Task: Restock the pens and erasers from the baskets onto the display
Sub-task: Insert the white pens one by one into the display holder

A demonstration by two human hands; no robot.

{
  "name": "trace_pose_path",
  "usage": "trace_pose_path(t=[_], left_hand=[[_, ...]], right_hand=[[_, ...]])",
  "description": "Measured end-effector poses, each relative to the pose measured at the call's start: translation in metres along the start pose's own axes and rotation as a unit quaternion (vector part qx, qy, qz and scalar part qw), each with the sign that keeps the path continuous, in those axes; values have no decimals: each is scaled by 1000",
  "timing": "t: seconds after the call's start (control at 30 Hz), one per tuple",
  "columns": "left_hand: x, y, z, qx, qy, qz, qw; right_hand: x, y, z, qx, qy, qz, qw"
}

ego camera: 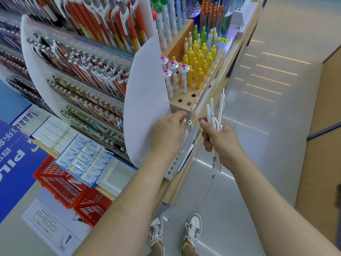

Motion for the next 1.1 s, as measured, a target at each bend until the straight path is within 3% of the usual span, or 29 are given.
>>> trace_pose_path(t=[0.13,0.2,0.3,0.47,0.6,0.7,0.8,0.9,1.0,1.1], left_hand=[[26,-15,-12,7,-28,-41,999],[32,-25,-13,53,-128,-8,990],[22,-38,-9,170,-326,97,925],[23,-48,-4,231,-405,126,876],[41,-50,4,240,-458,54,854],[58,-56,11,230,-488,7,842],[65,-72,17,225,-462,-13,858],[52,-90,26,240,-397,21,886],[36,-99,41,258,-323,58,909],[33,-101,34,209,-200,79,954]], right_hand=[[-9,-22,1,-49,72,62,994],[-21,-37,2,-70,92,137,984],[-35,-54,4,-90,106,216,967],[-50,-68,8,-102,99,284,948],[-48,-75,10,-99,105,295,944],[-26,-66,6,-89,113,221,965],[0,-52,4,-65,146,93,983],[9,-45,7,-42,168,18,985],[3,-42,15,-17,169,9,985],[-2,-38,28,17,101,35,994]])
Point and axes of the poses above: each hand's wrist, its own y-axis towards the middle knuckle, its own x-axis out of the back of the hand, z = x × y, the point moved 9 cm from there along y, towards the middle knuckle, and after that the axes turned 10 degrees about x, right-handed, at the moved point
